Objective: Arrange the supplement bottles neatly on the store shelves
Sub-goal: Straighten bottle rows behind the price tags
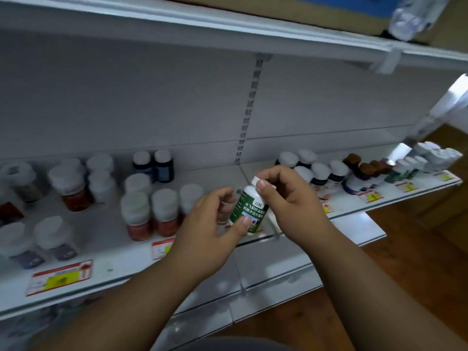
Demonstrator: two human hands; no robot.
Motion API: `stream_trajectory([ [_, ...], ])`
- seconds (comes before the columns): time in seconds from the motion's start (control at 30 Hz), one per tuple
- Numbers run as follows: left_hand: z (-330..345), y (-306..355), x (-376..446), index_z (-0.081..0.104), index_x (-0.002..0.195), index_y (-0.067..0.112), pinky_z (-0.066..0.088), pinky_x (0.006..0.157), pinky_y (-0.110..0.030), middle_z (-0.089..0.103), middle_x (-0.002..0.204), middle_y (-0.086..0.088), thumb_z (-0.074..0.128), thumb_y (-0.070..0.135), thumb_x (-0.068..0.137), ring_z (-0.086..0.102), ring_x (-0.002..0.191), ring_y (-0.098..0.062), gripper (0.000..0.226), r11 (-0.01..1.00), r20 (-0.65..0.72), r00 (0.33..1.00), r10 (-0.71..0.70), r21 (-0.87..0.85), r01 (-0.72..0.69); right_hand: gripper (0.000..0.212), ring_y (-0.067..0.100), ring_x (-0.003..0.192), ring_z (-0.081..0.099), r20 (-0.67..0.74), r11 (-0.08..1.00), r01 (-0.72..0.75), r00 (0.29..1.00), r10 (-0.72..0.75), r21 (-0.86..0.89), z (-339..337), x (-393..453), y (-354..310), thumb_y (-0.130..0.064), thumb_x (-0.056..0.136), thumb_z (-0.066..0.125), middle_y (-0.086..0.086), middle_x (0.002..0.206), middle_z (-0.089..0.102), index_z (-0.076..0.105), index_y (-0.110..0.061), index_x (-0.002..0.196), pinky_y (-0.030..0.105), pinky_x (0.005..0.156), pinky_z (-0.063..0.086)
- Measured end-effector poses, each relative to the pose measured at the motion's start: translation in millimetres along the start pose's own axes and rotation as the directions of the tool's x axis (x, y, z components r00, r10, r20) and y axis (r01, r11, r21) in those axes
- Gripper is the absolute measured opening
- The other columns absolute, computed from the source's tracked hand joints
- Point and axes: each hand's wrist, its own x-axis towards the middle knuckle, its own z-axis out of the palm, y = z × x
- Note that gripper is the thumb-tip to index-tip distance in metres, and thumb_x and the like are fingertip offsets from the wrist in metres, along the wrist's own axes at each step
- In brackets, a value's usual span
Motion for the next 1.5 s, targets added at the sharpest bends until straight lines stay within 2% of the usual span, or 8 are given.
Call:
stream_trajectory([
  [0.13,79.7,35.6,28.7,0.045,0.129,0.036,0.046,0.086,-0.02,0.055,0.119,0.017,0.052,0.064,0.072,0.053,0.105,0.004,0.064,0.999,0.072,0.997,0.008,-0.031,-0.006,0.004,0.021,0.07,0.057,-0.035,0.998,-0.004,0.999,0.002,-0.063,-86.5,2.8,26.9,-0.022,0.094,0.06,-0.002,0.081,0.063,0.064,-0.02,0.093,0.032,0.065,0.05],
  [0.27,142.5,65.2,47.9,0.046,0.126,0.04,0.051,0.087,-0.032,0.057,0.115,0.019,0.052,0.064,0.074,0.056,0.103,0.001,0.058,0.996,0.177,0.983,0.04,-0.089,-0.024,0.005,0.014,0.07,0.06,-0.087,0.995,-0.038,0.996,0.03,-0.088,-153.4,-5.6,47.7,-0.021,0.094,0.061,-0.006,0.082,0.064,0.065,-0.018,0.095,0.027,0.063,0.051],
  [0.4,188.8,79.5,66.5,0.046,0.13,0.037,0.049,0.084,-0.024,0.058,0.115,0.02,0.052,0.065,0.073,0.057,0.102,0.001,0.064,0.994,0.278,0.958,0.073,-0.104,-0.045,0.007,0.011,0.076,0.062,-0.165,0.989,-0.08,0.985,0.058,-0.126,-201.1,-13.7,64.7,-0.021,0.093,0.062,-0.004,0.086,0.066,0.065,-0.016,0.096,0.027,0.066,0.053],
  [0.57,243.9,94.8,92.9,0.046,0.128,0.036,0.05,0.09,-0.034,0.056,0.116,0.019,0.053,0.066,0.072,0.056,0.104,-0.001,0.064,0.991,0.418,0.903,0.103,-0.125,-0.055,0.006,0.017,0.079,0.062,-0.339,0.972,-0.181,0.933,0.121,-0.152,-256.5,-26.7,85.6,-0.029,0.09,0.065,-0.005,0.086,0.065,0.066,-0.024,0.093,0.039,0.07,0.055],
  [0.8,346.5,121.3,122.1,0.047,0.129,0.033,0.041,0.081,-0.013,0.058,0.108,0.02,0.063,0.048,0.083,0.054,0.096,0.005,0.05,0.988,0.504,0.855,0.123,-0.143,-0.058,0.006,0.003,0.07,0.055,-0.442,0.954,-0.237,0.887,0.135,-0.185,-343.8,-37.8,128.2,-0.023,0.088,0.069,-0.01,0.08,0.062,0.066,-0.022,0.093,0.023,0.066,0.049],
  [1.0,451.4,139.3,160.2,0.046,0.13,0.035,0.04,0.079,-0.011,0.055,0.11,0.02,0.061,0.048,0.085,0.051,0.098,0.004,0.049,0.995,0.468,0.881,0.068,-0.095,-0.027,0.011,-0.005,0.063,0.053,-0.359,0.93,-0.226,0.927,0.113,-0.29,-446.1,-9.6,186.4,-0.023,0.087,0.069,-0.031,0.064,0.055,0.065,-0.023,0.097,0.01,0.055,0.041],
  [1.2,527.5,155.9,193.7,0.044,0.133,0.035,0.044,0.086,-0.02,0.053,0.117,0.021,0.065,0.045,0.084,0.05,0.1,0.007,0.054,0.995,0.296,0.95,-0.096,0.013,0.096,0.013,-0.004,0.066,0.058,-0.215,0.927,-0.153,0.973,0.081,-0.342,-538.6,44.4,225.0,-0.022,0.085,0.07,-0.02,0.072,0.059,0.063,-0.026,0.095,0.011,0.057,0.047],
  [1.5,557.9,150.0,253.4,0.043,0.134,0.029,0.039,0.098,-0.028,0.048,0.128,0.01,0.051,0.05,0.088,0.043,0.117,-0.009,0.05,0.892,0.266,0.96,0.091,0.407,-0.197,0.015,-0.007,0.082,0.064,-0.15,0.957,-0.141,0.983,0.106,-0.253,-567.4,146.0,266.3,-0.03,0.086,0.068,-0.014,0.095,0.066,0.061,-0.031,0.099,0.011,0.069,0.053],
])
